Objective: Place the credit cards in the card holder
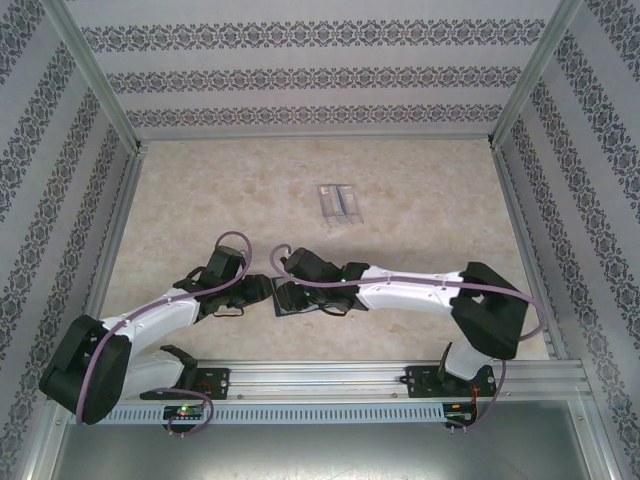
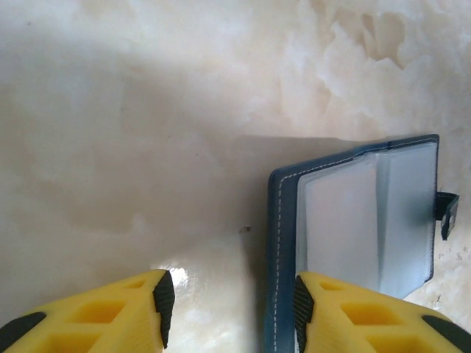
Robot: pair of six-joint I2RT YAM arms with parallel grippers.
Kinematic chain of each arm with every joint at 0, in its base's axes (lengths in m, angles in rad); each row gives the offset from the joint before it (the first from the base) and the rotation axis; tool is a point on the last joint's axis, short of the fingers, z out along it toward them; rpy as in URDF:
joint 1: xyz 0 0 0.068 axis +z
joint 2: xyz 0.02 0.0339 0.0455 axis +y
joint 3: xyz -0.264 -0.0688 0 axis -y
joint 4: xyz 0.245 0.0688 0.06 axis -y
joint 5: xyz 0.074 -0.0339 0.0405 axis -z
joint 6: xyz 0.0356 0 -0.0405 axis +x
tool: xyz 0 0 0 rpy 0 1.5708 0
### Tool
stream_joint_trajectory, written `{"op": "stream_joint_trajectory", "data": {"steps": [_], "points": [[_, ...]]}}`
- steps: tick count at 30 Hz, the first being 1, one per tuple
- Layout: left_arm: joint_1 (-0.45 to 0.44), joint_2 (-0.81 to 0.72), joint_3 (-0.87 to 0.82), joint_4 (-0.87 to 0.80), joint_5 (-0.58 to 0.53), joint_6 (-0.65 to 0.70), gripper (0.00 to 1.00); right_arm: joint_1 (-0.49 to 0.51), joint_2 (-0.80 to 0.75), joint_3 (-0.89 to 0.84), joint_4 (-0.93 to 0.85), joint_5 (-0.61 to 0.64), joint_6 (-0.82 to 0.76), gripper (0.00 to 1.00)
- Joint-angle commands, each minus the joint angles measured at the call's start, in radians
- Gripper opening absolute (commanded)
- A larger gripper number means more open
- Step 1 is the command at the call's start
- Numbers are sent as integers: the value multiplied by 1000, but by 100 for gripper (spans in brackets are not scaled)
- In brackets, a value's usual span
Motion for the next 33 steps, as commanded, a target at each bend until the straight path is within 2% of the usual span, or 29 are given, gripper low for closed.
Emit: {"op": "stream_joint_trajectory", "data": {"steps": [1, 7, 11, 15, 18, 24, 28, 33], "points": [[10, 20, 28, -19, -3, 17, 50, -14, -52, -46, 15, 93, -34, 40], [9, 114, 55, 30, 47, 33, 50, -27, 17, -46, 25, 34, -13, 31], [9, 153, 46, 71, 56, 25, 46, -25, 99, -39, 60, 49, 22, 23], [8, 170, 25, 124, 74, 6, 43, -9, 195, -13, 80, 70, 24, 19], [9, 182, 19, 149, 96, -4, 43, -3, 254, 15, 90, 39, 37, 18], [8, 221, 26, 164, 102, 9, 42, -9, 219, 9, 116, 23, 51, 22], [9, 253, 22, 190, 107, 12, 39, -35, 136, -3, 104, 10, 48, 29], [10, 298, 24, 232, 133, 12, 34, -98, 27, -26, 58, 52, 12, 35]]}}
